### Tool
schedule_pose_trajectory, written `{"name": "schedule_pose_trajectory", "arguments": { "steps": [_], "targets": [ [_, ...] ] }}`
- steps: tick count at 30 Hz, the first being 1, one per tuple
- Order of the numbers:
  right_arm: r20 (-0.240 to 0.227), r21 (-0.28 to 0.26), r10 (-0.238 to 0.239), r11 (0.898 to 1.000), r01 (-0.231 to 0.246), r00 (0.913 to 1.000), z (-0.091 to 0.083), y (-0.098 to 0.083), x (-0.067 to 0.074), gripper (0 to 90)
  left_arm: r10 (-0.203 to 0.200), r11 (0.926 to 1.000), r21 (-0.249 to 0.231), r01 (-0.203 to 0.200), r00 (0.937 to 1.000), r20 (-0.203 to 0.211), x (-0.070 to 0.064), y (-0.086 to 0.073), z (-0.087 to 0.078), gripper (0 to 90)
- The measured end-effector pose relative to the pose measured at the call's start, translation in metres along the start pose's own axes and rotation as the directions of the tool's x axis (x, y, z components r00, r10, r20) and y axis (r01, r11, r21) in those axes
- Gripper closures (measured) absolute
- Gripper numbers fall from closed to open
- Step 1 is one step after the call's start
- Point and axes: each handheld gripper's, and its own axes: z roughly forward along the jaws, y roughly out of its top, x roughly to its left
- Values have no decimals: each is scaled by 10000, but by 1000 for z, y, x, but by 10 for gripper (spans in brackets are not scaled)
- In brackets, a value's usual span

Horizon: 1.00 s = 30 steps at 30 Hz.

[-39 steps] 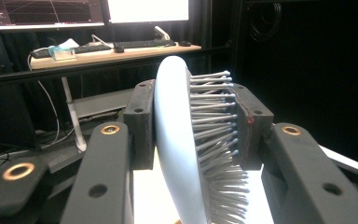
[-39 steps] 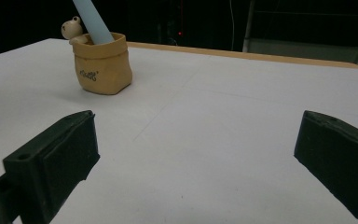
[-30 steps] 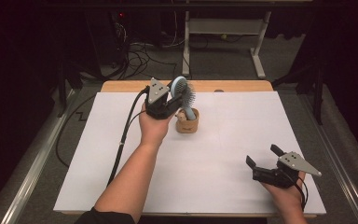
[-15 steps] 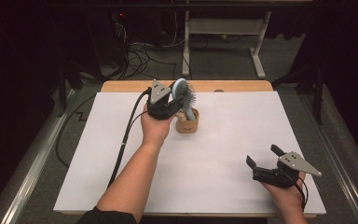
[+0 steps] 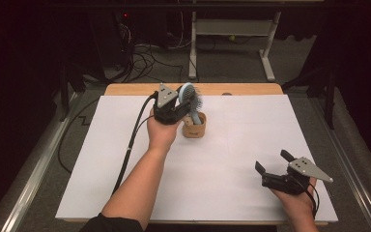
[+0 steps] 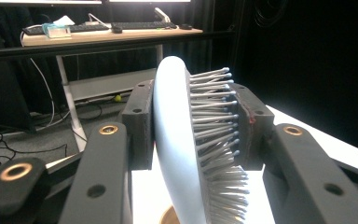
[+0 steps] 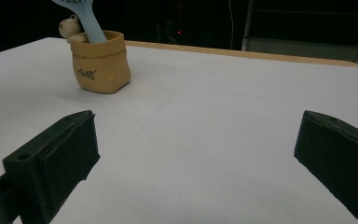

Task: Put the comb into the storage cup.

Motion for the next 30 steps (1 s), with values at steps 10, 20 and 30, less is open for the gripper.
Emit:
{"name": "schedule_pose_trajectory", "arguments": {
  "steps": [10, 20, 30],
  "targets": [
    [9, 1, -10, 10000, 10, 10000, 0, 0, 0, 3, -66, 10000, -6, 66, 10000, -41, 1, -1, 3, 562],
    [15, 13, 21, 10000, -21, 10000, 0, 0, 0, 3, -169, 9999, 11, 169, 9998, -124, 5, -2, 4, 512],
    [14, 30, 38, 10000, -38, 10000, 0, 0, 0, 3, -175, 9998, 75, 176, 9998, -98, 8, -2, 5, 471]
  ]
}}
